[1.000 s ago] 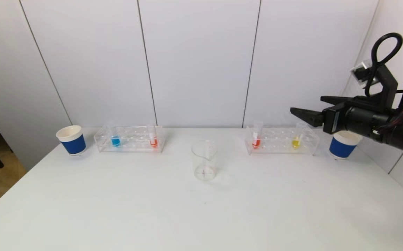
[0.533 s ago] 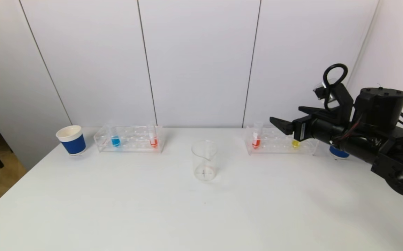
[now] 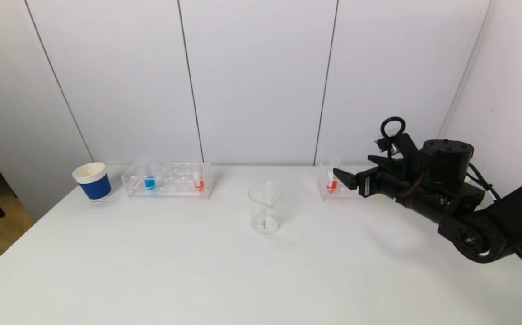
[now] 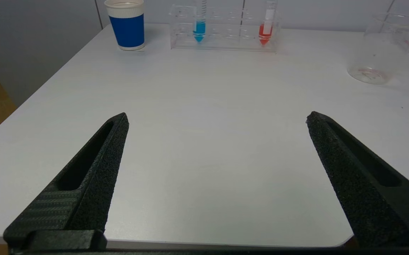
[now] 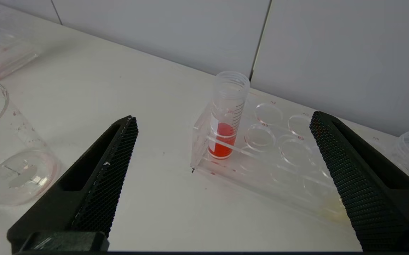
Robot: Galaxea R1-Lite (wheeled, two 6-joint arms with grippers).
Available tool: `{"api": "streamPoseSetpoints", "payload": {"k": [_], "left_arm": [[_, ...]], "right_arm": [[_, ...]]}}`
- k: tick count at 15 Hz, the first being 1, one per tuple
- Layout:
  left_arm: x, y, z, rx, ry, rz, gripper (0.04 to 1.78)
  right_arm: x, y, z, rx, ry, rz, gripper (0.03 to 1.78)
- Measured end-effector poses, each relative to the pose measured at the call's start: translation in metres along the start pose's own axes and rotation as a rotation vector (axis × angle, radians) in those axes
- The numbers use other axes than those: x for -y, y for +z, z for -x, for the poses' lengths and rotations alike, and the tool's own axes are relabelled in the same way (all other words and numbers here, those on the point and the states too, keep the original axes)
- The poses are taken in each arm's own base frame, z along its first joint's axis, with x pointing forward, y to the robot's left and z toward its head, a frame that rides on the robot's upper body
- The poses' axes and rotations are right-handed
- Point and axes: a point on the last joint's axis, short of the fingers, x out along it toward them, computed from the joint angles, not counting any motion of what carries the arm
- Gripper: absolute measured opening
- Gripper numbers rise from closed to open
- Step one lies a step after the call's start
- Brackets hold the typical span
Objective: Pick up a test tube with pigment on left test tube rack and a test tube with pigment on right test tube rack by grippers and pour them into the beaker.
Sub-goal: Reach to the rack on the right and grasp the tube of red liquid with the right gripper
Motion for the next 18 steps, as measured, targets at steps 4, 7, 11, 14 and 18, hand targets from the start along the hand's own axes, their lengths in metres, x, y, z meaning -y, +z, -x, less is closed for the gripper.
{"api": "streamPoseSetpoints", "payload": {"k": [4,7,11,14,18], "left_arm": [[0.0,0.0,0.0,0.0,0.001,0.0,1.76],[0.0,0.0,0.0,0.0,0.001,0.0,1.76],[0.0,0.0,0.0,0.0,0.0,0.0,1.76],[0.0,0.0,0.0,0.0,0.0,0.0,1.76],[0.0,0.0,0.0,0.0,0.0,0.0,1.76]], "right_arm": [[-0.006,-0.016,-0.014,0.026,-0.047,0.0,1.77],[-0.011,-0.027,-0.025,0.052,-0.085,-0.001,1.77],[-0.013,-0.041,-0.038,0.052,-0.133,-0.011,1.77],[-0.013,-0.046,-0.05,0.052,-0.157,-0.029,1.77],[-0.013,-0.053,-0.065,0.043,-0.16,-0.029,1.77]]}}
